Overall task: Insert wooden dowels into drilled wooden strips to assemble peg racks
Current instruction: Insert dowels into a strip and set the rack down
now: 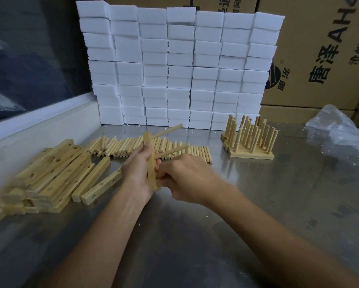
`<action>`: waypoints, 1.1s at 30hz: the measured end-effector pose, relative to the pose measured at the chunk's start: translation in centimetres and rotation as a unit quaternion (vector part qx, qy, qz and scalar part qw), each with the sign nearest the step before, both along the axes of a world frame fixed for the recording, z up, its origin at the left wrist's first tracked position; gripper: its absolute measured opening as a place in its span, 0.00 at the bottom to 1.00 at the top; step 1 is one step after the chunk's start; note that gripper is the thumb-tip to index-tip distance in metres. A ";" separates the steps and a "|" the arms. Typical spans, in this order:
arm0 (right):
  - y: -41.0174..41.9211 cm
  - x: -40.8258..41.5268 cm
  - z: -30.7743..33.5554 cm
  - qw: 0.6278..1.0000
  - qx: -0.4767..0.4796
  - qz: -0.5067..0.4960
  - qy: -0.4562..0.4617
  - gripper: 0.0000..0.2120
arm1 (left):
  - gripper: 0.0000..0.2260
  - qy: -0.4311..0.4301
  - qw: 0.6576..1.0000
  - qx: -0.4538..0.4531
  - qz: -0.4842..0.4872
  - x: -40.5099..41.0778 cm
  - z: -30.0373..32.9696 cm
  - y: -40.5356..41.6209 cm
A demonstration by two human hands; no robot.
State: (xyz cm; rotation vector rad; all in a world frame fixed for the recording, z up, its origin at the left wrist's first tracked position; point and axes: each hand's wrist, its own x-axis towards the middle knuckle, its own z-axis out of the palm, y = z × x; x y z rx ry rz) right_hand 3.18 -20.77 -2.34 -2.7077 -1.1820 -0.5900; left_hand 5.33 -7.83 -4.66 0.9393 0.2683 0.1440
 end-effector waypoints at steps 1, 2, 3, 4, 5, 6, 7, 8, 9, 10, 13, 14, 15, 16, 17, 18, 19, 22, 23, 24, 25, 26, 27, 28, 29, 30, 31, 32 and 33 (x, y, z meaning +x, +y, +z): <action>0.1 0.0 -0.2 1.000 -0.003 0.001 -0.004 0.03 | 0.16 0.001 1.000 0.011 0.003 -0.1 0.0 0.0; 0.1 0.0 -0.4 1.000 -0.001 0.004 0.001 0.03 | 0.16 0.000 1.000 0.018 0.005 -0.2 0.0 -0.1; 0.2 0.0 -0.4 1.000 0.008 0.008 0.013 0.04 | 0.16 -0.006 1.000 0.018 0.009 -0.2 0.1 -0.1; 0.2 0.1 -0.4 0.999 0.026 0.012 0.031 0.04 | 0.16 -0.014 1.000 0.017 0.015 -0.2 0.2 -0.2; 0.2 0.1 -0.4 0.997 0.053 0.013 0.056 0.05 | 0.16 -0.022 0.999 0.017 0.023 -0.2 0.2 -0.3; 0.1 0.1 -0.4 0.993 0.082 0.007 0.083 0.06 | 0.16 -0.030 0.999 0.017 0.029 -0.2 0.3 -0.5; 0.0 0.2 -0.4 0.989 0.107 0.000 0.107 0.07 | 0.16 -0.037 0.999 0.016 0.031 -0.2 0.4 -0.6; -0.2 0.2 -0.3 0.985 0.124 -0.004 0.123 0.07 | 0.15 -0.042 0.999 0.015 0.030 -0.2 0.4 -0.6; -0.3 0.2 -0.2 0.982 0.135 0.002 0.128 0.06 | 0.15 -0.041 0.999 0.018 0.028 -0.2 0.4 -0.6; -0.4 0.2 0.0 0.982 0.140 0.016 0.122 0.05 | 0.14 -0.035 0.999 0.023 0.025 -0.2 0.4 -0.5; -0.2 -0.2 0.3 0.993 0.086 0.047 0.072 0.05 | 0.14 -0.001 1.000 0.011 0.010 -0.3 0.5 -0.1; 0.1 -0.3 0.3 0.996 0.061 0.046 0.056 0.06 | 0.13 0.007 1.000 0.003 0.010 -0.3 0.5 0.0; 0.3 -0.4 0.3 0.997 0.048 0.041 0.044 0.06 | 0.13 0.009 1.000 0.003 0.012 -0.3 0.5 0.0; 0.4 -0.4 0.4 0.997 0.048 0.033 0.041 0.07 | 0.12 0.006 1.000 0.009 0.017 -0.3 0.5 -0.2; 0.5 -0.4 0.3 0.997 0.059 0.022 0.051 0.08 | 0.12 -0.001 1.000 0.014 0.027 -0.4 0.5 -0.4; 0.5 -0.3 0.3 0.995 0.078 0.009 0.069 0.09 | 0.12 -0.008 0.999 0.017 0.039 -0.4 0.6 -0.6; 0.5 -0.2 0.2 0.991 0.098 -0.004 0.088 0.10 | 0.12 -0.013 0.999 0.020 0.049 -0.4 0.5 -0.7; 0.3 -0.1 0.2 0.988 0.096 -0.014 0.118 0.10 | 0.12 -0.004 0.998 0.031 0.048 -0.4 0.3 -0.9; 0.3 -0.2 0.4 0.989 0.081 -0.006 0.121 0.08 | 0.12 0.001 0.999 0.025 0.044 -0.4 0.2 -0.9; 0.2 -0.2 0.5 0.989 0.070 0.001 0.130 0.06 | 0.12 0.005 0.999 0.019 0.040 -0.4 0.1 -0.8; 0.0 -0.2 0.7 0.987 0.068 0.003 0.145 0.04 | 0.12 0.009 0.999 0.016 0.038 -0.4 0.1 -0.8; 0.0 -0.2 0.8 0.984 0.070 0.000 0.162 0.04 | 0.11 0.010 0.999 0.016 0.037 -0.5 0.1 -0.8; 0.0 -0.2 0.9 0.982 0.073 -0.009 0.173 0.04 | 0.11 0.007 0.999 0.018 0.039 -0.5 0.2 -0.9; 0.0 -0.2 1.0 0.981 0.078 -0.019 0.179 0.04 | 0.12 0.001 0.999 0.023 0.041 -0.6 0.2 -1.0; 0.1 -0.1 1.1 0.980 0.084 -0.030 0.180 0.04 | 0.12 -0.006 0.999 0.027 0.043 -0.6 0.2 -1.2; 0.1 -0.1 1.2 0.978 0.089 -0.041 0.183 0.03 | 0.13 -0.013 0.999 0.029 0.043 -0.7 0.3 -1.3; 0.0 -0.1 1.4 0.975 0.096 -0.054 0.195 0.04 | 0.13 -0.020 0.999 0.032 0.040 -0.8 0.4 -1.4; -0.2 0.0 1.6 0.968 0.102 -0.065 0.218 0.04 | 0.13 -0.027 0.998 0.034 0.034 -0.8 0.6 -1.5; -0.5 0.1 1.9 0.958 0.112 -0.070 0.253 0.05 | 0.12 -0.031 0.998 0.037 0.027 -1.0 0.7 -1.5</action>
